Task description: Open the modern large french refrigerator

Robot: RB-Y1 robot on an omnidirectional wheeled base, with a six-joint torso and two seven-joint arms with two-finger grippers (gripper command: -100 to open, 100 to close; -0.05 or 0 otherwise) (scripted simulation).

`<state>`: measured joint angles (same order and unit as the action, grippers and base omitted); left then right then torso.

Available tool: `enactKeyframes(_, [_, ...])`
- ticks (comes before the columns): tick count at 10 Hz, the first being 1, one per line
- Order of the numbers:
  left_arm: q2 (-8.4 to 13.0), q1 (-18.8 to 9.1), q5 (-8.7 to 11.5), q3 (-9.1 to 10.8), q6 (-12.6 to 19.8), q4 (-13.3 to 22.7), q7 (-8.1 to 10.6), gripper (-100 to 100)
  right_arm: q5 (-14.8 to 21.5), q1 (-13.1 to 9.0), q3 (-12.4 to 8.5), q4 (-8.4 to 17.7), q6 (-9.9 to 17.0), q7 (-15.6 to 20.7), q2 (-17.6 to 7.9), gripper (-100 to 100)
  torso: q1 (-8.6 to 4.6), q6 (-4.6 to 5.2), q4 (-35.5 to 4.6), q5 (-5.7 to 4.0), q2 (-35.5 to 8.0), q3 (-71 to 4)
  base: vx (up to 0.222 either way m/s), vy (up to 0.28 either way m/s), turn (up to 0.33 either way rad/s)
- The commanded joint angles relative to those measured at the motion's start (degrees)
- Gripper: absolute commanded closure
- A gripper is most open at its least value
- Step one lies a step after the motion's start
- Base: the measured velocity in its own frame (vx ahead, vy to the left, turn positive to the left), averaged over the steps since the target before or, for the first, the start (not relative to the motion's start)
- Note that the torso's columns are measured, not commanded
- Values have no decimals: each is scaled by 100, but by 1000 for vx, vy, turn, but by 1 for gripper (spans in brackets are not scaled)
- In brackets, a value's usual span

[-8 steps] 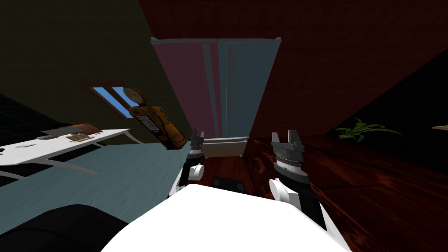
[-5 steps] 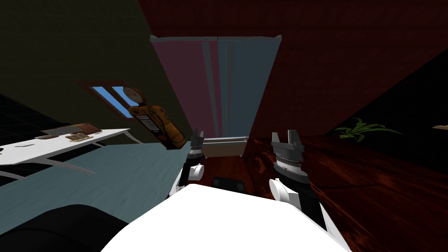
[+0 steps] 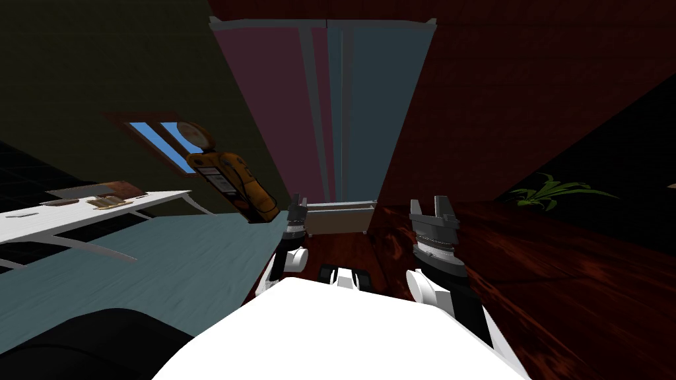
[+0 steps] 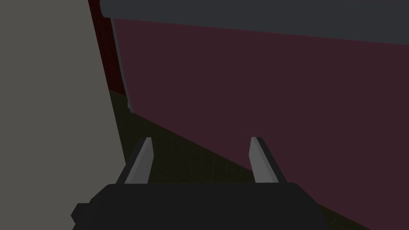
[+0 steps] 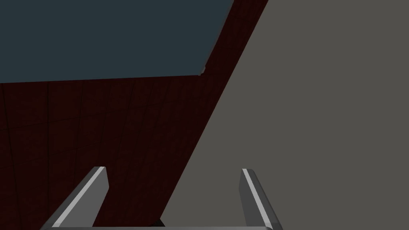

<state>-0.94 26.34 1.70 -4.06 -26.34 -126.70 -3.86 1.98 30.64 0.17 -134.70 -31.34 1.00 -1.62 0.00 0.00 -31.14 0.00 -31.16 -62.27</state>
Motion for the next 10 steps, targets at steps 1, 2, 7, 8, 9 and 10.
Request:
enactKeyframes(1, [0,0,0,0,0,0,0,0,0,0,0,0,0,0,0,0,0,0,-423,0,-423,-846,0,0,0])
enactKeyframes(2, [203,-20,3,-2,-34,66,9,-100,0,0,0,0,0,0,0,0,0,0,-846,0,-846,-1692,15,-6,-5])
enactKeyframes(7, [767,-176,23,-19,-294,570,76,-100,0,1,0,3,0,0,0,0,-3,0,-1112,-1,-1107,-2233,39,-20,-13])
enactKeyframes(8, [831,-220,28,-24,-369,714,95,-100,0,1,0,3,0,0,0,0,-3,0,-1113,-1,-1109,-2232,65,-30,-16])
enactKeyframes(9, [881,-268,34,-30,-449,869,115,-100,0,1,0,3,0,0,0,0,-1,0,-1113,0,-1109,-2232,61,-29,-23])
enactKeyframes(10, [921,-319,41,-35,-534,1033,137,-100,0,1,0,3,0,0,0,0,0,0,-1114,0,-1112,-2230,68,-30,-24])
